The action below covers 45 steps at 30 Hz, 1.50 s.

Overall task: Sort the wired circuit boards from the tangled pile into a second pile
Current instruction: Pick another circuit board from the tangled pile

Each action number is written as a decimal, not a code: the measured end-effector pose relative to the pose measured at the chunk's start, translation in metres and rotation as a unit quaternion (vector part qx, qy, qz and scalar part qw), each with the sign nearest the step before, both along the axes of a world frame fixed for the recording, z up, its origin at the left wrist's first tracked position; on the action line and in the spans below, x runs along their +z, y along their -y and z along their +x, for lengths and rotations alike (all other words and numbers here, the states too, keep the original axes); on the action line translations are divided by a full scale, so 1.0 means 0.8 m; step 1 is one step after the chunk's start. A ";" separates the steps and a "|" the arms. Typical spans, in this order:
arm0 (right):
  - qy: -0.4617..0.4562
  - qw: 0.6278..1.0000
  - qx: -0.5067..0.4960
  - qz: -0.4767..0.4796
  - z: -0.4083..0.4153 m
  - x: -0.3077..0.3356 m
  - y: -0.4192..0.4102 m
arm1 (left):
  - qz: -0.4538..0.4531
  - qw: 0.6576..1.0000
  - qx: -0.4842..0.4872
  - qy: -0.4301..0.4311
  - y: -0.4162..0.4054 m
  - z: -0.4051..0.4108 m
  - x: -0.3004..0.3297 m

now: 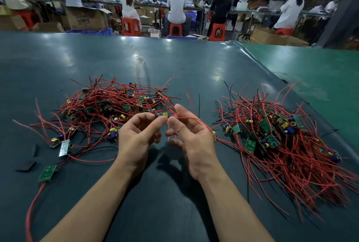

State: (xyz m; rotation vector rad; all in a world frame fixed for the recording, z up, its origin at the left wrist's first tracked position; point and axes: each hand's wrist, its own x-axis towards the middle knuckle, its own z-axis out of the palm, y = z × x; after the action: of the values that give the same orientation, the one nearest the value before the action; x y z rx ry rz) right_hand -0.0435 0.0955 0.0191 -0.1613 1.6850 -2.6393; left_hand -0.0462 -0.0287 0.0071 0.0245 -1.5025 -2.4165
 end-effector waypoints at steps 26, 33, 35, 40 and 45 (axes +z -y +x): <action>-0.026 0.994 0.028 0.103 -0.008 -0.008 -0.015 | 0.015 0.986 -0.127 0.107 -0.010 0.012 0.013; 0.002 0.994 -0.016 0.111 -0.013 -0.008 -0.028 | -0.067 0.977 -0.187 0.078 -0.012 0.020 0.011; 0.029 0.995 -0.020 0.092 -0.015 -0.007 -0.029 | -0.073 0.972 -0.207 0.080 -0.011 0.021 0.010; 0.073 0.992 -0.091 -0.049 -0.026 -0.002 -0.040 | -0.108 0.960 -0.246 0.080 -0.006 0.024 0.009; 0.085 0.969 -0.181 -0.142 -0.036 -0.001 -0.051 | -0.082 0.950 -0.292 0.078 0.000 0.027 0.013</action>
State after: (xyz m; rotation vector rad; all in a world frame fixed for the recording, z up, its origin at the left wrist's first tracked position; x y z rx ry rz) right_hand -0.0720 0.1360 0.0181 0.3999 1.3891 -3.0381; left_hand -0.0242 -0.0290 0.0173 -0.3167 -2.0091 -2.7666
